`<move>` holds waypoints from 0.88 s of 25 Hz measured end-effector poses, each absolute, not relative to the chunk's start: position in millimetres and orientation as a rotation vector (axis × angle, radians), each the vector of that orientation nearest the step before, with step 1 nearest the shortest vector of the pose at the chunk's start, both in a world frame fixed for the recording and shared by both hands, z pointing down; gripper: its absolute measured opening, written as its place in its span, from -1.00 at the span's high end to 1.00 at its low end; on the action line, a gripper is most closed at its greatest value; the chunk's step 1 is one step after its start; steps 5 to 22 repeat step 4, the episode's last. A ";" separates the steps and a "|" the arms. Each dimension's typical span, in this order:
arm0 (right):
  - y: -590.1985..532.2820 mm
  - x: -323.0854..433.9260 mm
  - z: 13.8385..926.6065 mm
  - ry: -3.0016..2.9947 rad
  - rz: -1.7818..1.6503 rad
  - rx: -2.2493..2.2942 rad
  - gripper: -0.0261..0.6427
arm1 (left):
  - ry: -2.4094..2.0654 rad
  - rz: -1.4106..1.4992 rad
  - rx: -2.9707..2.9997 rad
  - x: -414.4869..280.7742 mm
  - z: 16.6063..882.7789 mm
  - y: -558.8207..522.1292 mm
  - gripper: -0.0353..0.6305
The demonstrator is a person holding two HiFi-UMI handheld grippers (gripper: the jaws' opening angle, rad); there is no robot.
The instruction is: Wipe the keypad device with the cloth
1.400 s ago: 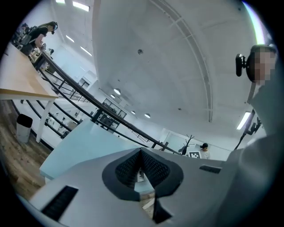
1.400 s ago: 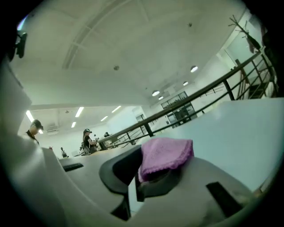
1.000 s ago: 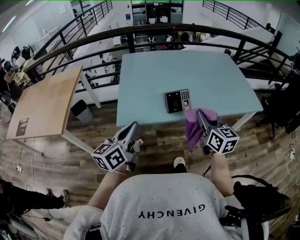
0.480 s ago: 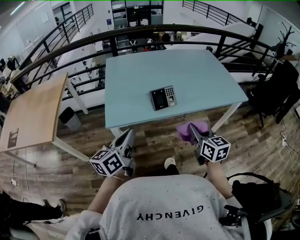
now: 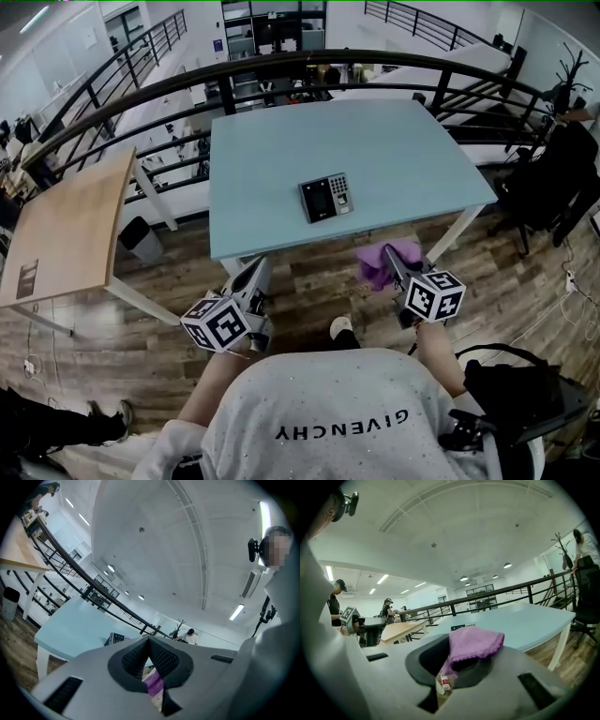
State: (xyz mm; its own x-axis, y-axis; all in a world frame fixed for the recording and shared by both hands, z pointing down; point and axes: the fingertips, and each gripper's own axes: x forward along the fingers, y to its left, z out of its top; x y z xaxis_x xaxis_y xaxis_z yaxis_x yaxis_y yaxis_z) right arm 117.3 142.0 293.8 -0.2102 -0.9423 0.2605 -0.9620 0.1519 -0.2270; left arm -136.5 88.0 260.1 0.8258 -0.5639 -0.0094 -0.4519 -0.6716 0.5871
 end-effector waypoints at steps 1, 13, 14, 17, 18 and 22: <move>142.0 117.7 294.9 -2.335 0.537 1.942 0.87 | -0.746 -0.250 2.419 -137.7 262.0 87.3 0.89; 141.3 118.6 296.4 -2.327 0.542 1.957 0.87 | -0.763 -0.234 2.409 -141.9 268.1 84.0 0.89; 141.3 118.6 296.4 -2.327 0.542 1.957 0.87 | -0.763 -0.234 2.409 -141.9 268.1 84.0 0.89; 141.3 118.6 296.4 -2.327 0.542 1.957 0.87 | -0.763 -0.234 2.409 -141.9 268.1 84.0 0.89; 141.3 118.6 296.4 -2.327 0.542 1.957 0.87 | -0.763 -0.234 2.409 -141.9 268.1 84.0 0.89; 141.3 118.6 296.4 -2.327 0.542 1.957 0.87 | -0.763 -0.234 2.409 -141.9 268.1 84.0 0.89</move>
